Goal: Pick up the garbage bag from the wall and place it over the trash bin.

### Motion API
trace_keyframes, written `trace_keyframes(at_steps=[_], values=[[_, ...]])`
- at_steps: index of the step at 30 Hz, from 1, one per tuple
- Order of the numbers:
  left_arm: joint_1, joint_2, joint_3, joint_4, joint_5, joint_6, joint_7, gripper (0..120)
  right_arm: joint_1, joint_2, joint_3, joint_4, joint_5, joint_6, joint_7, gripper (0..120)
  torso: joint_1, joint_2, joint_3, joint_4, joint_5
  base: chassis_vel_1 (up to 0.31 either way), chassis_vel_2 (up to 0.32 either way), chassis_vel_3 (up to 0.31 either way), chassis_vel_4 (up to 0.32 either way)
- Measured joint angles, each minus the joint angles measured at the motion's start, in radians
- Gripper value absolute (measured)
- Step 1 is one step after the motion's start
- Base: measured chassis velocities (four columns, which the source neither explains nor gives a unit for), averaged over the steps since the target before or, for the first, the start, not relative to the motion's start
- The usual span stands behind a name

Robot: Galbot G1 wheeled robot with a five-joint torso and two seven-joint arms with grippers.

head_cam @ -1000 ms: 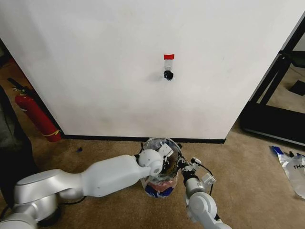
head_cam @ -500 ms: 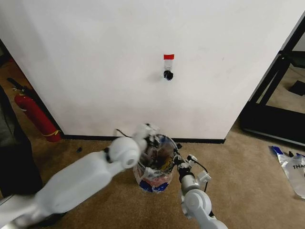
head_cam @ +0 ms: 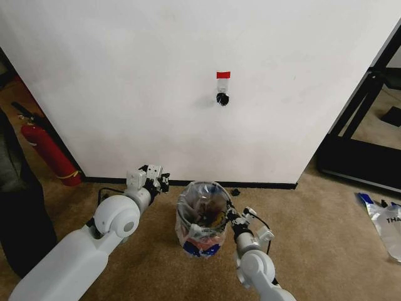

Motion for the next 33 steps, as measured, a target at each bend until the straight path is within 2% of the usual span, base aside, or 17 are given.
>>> trace_keyframes(at_steps=[2,4,10,11,17,18,19,24,28,33], values=[[0.015,-0.007,-0.002,0.000,0.016,-0.014,0.002,13,-0.004,-0.004,0.002,0.008,0.000,-0.003,0.000,15,0.000,0.000,0.000,0.0008,0.0000,0.000,0.000,0.000,0.000],[0.018,-0.009,-0.003,-0.001,0.023,-0.018,0.003,16,-0.007,-0.005,0.003,0.011,0.000,-0.003,-0.001,16,0.000,0.000,0.000,0.0008,0.0000,0.000,0.000,0.000,0.000],[0.056,-0.013,-0.008,-0.019,0.055,-0.042,0.016,41,-0.036,-0.018,0.017,0.046,-0.009,0.000,-0.017,43,0.000,0.000,0.000,0.0005,0.0001,0.000,0.000,0.000,0.000],[0.056,-0.013,-0.008,-0.019,0.055,-0.042,0.016,41,-0.036,-0.018,0.017,0.046,-0.009,0.000,-0.017,43,0.000,0.000,0.000,0.0005,0.0001,0.000,0.000,0.000,0.000],[0.129,-0.019,-0.021,-0.049,0.101,-0.054,0.021,68,-0.069,-0.036,0.025,0.092,-0.039,0.014,-0.043,68,0.000,0.000,0.000,0.0005,0.0002,0.000,0.000,0.000,0.000],[0.129,-0.019,-0.021,-0.049,0.101,-0.054,0.021,68,-0.069,-0.036,0.025,0.092,-0.039,0.014,-0.043,68,0.000,0.000,0.000,0.0005,0.0002,0.000,0.000,0.000,0.000],[0.139,-0.020,-0.023,-0.054,0.108,-0.056,0.022,71,-0.073,-0.039,0.028,0.098,-0.046,0.017,-0.047,72,0.000,0.000,0.000,0.0006,0.0002,0.000,0.000,0.000,0.000],[0.175,-0.023,-0.031,-0.061,0.140,-0.072,0.026,93,-0.094,-0.053,0.040,0.107,-0.065,0.034,-0.076,92,0.000,0.000,0.000,0.0005,0.0002,0.000,0.000,0.000,0.000],[0.193,-0.027,-0.031,-0.062,0.156,-0.080,0.030,100,-0.090,-0.049,0.041,0.088,-0.086,0.021,-0.060,100,0.000,0.000,0.000,0.0005,0.0002,0.000,0.000,0.000,0.000],[0.204,-0.030,-0.024,-0.067,0.173,-0.080,0.032,100,-0.072,-0.040,0.042,0.065,-0.023,-0.007,-0.073,100,0.000,0.000,0.000,0.0006,0.0003,0.000,0.000,0.000,0.000]])
